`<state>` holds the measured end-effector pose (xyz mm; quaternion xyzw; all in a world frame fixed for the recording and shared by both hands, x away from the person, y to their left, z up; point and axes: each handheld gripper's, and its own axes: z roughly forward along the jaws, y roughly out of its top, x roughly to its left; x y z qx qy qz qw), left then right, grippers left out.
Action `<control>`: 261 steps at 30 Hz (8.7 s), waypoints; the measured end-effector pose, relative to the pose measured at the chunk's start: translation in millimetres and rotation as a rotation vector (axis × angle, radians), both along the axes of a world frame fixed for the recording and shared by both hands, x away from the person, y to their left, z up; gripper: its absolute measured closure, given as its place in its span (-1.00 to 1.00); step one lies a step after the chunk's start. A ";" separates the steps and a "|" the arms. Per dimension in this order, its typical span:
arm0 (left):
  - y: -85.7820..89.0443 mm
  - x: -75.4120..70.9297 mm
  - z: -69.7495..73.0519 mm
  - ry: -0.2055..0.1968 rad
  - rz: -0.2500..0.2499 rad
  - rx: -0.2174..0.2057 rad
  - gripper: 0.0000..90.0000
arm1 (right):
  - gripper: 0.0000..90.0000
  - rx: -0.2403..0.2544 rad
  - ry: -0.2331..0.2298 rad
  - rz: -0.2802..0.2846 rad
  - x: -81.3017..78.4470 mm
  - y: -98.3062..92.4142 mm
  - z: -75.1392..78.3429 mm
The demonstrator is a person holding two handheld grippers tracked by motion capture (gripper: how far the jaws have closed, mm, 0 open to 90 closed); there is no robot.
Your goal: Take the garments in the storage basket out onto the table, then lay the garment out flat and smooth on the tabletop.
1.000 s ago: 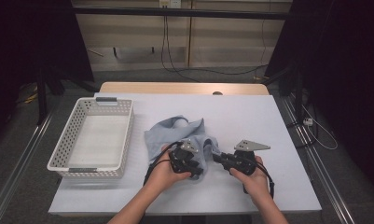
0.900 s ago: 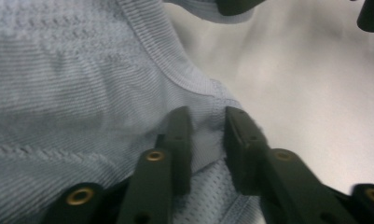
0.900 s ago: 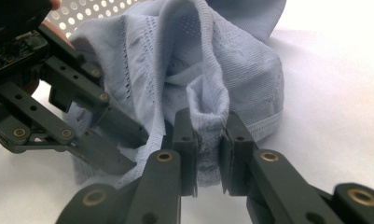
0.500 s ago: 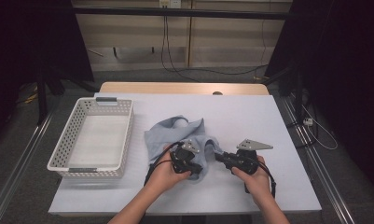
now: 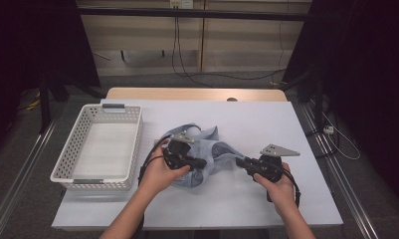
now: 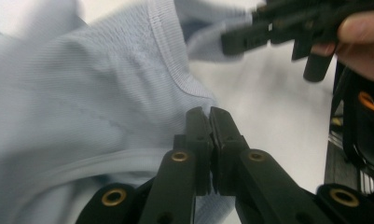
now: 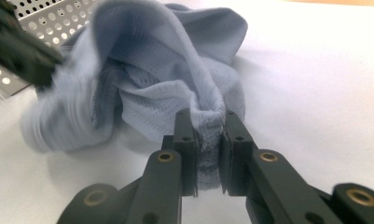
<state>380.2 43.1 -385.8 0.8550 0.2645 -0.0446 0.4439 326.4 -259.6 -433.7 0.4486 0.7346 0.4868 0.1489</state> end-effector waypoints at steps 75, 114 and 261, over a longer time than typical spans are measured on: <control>48.3 47.4 105.6 -0.065 0.109 -0.165 0.95 | 0.82 0.091 -0.231 -0.008 0.5 -29.4 132.5; 62.7 73.5 128.0 -0.037 0.151 -0.237 0.95 | 0.82 0.092 -0.249 0.021 15.9 -22.7 159.4; 41.4 0.5 -69.6 -0.065 0.286 0.147 -0.03 | 0.92 -0.145 0.022 -0.097 28.6 -18.6 -16.5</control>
